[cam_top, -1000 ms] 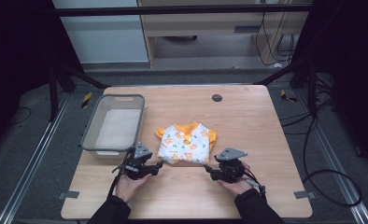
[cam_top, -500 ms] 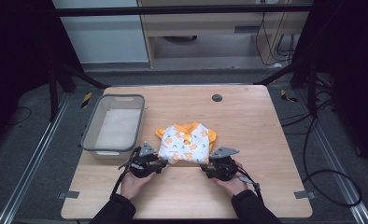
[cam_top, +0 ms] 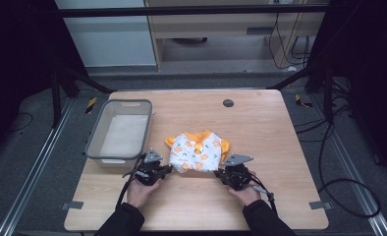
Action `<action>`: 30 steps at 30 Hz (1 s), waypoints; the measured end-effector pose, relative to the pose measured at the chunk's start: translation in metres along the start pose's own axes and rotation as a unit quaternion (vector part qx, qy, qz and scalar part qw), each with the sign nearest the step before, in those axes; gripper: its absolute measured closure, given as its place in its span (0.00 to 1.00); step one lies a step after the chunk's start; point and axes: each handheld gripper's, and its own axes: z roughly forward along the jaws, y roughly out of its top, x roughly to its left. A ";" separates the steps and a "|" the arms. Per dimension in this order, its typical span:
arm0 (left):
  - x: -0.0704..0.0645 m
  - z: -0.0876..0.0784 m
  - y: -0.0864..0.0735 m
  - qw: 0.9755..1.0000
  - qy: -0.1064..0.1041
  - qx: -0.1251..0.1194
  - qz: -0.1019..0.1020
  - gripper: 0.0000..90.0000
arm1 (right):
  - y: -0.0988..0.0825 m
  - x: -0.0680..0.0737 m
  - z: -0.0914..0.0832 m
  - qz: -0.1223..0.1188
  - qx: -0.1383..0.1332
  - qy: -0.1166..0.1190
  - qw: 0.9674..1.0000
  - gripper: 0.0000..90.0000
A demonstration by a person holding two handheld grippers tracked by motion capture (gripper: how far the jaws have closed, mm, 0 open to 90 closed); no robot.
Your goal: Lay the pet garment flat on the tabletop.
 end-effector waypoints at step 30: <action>-0.020 -0.069 0.056 0.996 -0.002 -0.082 0.024 1.00 | 0.047 -0.016 -0.069 0.050 -0.085 0.052 0.994 0.94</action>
